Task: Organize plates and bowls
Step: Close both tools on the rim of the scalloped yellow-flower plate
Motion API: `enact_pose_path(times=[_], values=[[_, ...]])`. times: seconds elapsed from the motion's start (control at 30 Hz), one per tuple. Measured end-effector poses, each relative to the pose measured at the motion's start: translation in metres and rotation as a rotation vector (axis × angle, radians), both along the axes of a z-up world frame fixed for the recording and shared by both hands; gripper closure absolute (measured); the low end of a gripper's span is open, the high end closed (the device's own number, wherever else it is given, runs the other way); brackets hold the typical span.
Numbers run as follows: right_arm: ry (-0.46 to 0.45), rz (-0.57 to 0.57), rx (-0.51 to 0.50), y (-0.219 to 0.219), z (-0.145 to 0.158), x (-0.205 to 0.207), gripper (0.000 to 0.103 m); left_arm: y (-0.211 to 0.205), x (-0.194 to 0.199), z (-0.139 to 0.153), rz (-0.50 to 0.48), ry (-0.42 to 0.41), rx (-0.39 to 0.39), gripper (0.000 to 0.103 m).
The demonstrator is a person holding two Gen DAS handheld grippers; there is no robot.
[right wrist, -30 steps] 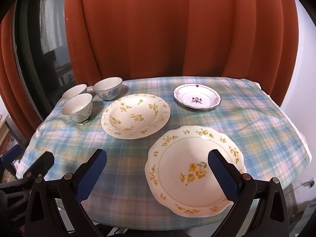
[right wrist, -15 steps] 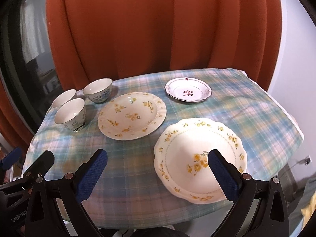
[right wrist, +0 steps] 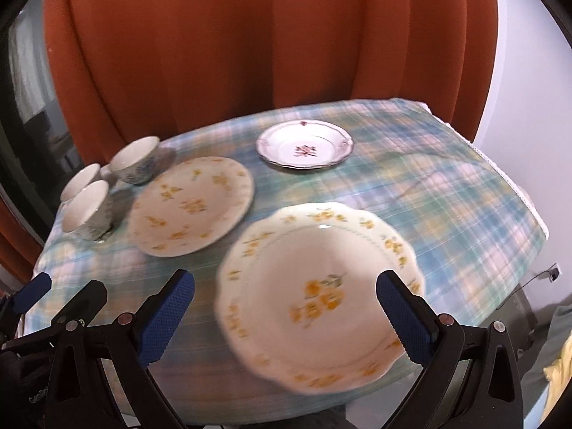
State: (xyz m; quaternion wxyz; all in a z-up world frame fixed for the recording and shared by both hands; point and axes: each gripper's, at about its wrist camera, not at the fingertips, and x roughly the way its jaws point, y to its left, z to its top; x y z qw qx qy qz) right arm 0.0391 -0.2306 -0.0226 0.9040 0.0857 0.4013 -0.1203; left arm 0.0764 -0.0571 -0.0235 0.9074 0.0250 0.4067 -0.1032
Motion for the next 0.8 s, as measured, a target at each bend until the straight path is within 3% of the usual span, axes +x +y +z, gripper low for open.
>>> enact_pose_path(times=[0.4,0.8], values=[[0.138,0.099,0.027,-0.101,-0.046,0.039,0.009,-0.093,0.024,-0.052,0.082,0.162,0.026,0.020],[0.285,0.247,0.069,-0.132,-0.095,0.067,0.025,-0.125,0.027,-0.088,0.178,0.298,0.051,0.031]])
